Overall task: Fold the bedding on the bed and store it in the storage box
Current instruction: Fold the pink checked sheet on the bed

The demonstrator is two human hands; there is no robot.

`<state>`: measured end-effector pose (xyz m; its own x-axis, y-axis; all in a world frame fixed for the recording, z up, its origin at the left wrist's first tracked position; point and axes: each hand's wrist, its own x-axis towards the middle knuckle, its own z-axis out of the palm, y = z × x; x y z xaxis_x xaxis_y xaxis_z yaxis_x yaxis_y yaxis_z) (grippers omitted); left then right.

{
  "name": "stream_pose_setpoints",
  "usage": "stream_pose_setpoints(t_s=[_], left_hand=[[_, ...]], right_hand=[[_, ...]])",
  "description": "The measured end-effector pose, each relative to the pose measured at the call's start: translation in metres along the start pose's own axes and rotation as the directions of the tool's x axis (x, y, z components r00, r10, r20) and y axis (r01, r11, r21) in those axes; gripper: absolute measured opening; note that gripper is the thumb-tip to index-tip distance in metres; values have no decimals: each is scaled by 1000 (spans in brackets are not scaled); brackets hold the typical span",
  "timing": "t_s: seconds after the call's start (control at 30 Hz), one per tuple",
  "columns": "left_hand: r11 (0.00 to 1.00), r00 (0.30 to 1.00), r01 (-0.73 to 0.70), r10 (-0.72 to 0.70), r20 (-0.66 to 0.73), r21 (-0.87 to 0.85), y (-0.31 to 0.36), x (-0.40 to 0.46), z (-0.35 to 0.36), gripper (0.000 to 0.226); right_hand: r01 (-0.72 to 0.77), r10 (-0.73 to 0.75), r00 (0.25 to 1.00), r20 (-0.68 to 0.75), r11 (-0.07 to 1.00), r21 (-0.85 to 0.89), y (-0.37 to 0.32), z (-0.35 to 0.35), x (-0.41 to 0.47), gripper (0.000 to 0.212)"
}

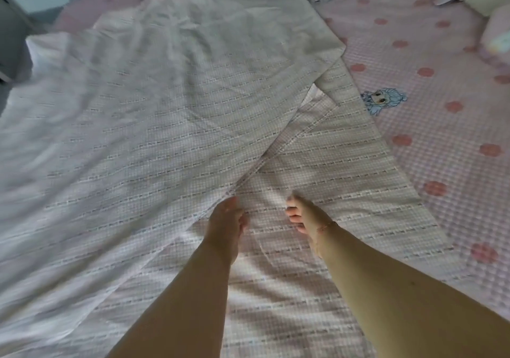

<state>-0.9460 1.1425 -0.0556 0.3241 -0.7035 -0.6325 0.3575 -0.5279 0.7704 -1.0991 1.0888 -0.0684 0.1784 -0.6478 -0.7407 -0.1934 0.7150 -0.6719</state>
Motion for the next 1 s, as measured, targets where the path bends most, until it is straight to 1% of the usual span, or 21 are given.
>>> stream_pose_setpoints(t_s=[0.07,0.13,0.2,0.3,0.43,0.53,0.57,0.6,0.7,0.83,0.9,1.0], left_hand=[[994,1000,13,-15,-19,-111,8,13,12,38],[980,1000,16,-15,8,-199,11,31,24,48],[969,1000,19,-19,2,-246,13,49,34,49],[938,997,26,-48,-55,-345,14,54,42,42],[966,999,-45,35,-41,-253,5,37,39,40],[966,999,-3,-8,-41,-260,5,38,33,41],[972,999,8,-20,-46,-236,6,40,34,41],[985,999,-4,-3,-40,-175,7,45,36,42],[992,992,-122,121,37,25,8,64,44,50],[970,978,-201,190,91,134,16,89,53,54],[972,972,-214,203,115,99,19,95,59,58],[983,981,-176,180,73,-61,25,100,61,56]], right_hand=[[-2,4,999,-49,1000,29,13,-2,9,54],[-6,10,998,-54,997,77,23,-2,15,49],[-3,13,997,-76,992,130,30,-4,22,47],[-13,27,996,-91,988,152,31,-5,28,48],[-47,55,997,-60,990,136,24,-6,31,56],[-44,53,997,-58,987,152,22,-4,30,56],[-41,51,997,-59,986,159,24,-4,30,55],[-34,45,997,-62,986,163,25,-3,30,54],[1,12,997,-76,986,166,32,-3,33,49],[17,-6,998,-62,985,174,40,-6,39,47],[23,-12,998,-64,984,174,42,-8,42,48],[18,-8,998,-56,985,172,45,-9,46,48]])
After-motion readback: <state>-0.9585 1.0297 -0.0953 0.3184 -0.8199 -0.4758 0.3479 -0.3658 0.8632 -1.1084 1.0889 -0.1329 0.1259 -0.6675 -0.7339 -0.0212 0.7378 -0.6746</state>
